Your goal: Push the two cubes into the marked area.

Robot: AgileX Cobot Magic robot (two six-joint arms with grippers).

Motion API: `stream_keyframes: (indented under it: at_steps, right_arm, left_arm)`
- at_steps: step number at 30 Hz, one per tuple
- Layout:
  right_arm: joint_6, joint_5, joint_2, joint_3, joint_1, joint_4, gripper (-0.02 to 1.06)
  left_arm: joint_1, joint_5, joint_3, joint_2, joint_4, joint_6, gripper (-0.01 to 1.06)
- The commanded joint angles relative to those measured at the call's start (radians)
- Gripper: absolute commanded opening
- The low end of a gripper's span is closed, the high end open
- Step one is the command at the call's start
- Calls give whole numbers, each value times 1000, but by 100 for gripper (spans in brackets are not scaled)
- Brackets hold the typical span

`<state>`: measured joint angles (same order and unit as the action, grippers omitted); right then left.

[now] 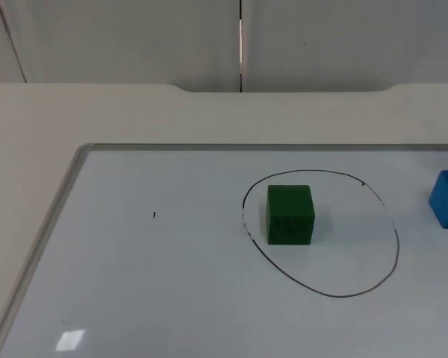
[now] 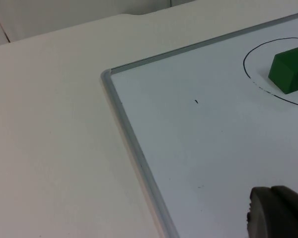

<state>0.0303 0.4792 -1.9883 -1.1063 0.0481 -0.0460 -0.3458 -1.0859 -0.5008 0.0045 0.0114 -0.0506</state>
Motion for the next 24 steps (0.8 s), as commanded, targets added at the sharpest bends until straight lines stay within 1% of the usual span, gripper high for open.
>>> stream_keyframes:
  at_steps: [1,5,13,21,24]
  right_arm:
    - [-16,-15,6,-6,17,1,0]
    - [-39,-39,6,-6,67,-1,0]
    - [-42,-64,6,-6,103,-1,0]
    - [-42,-66,6,-6,103,5,0]
    - [-42,-66,6,-6,103,34,0]
  left_arm:
    - [0,10,4,-5,-5,7,0]
    - [0,10,4,-5,-5,7,0]
    - [0,10,4,-5,-5,7,0]
    - [0,10,4,-5,-5,7,0]
    - [0,10,4,-5,-5,7,0]
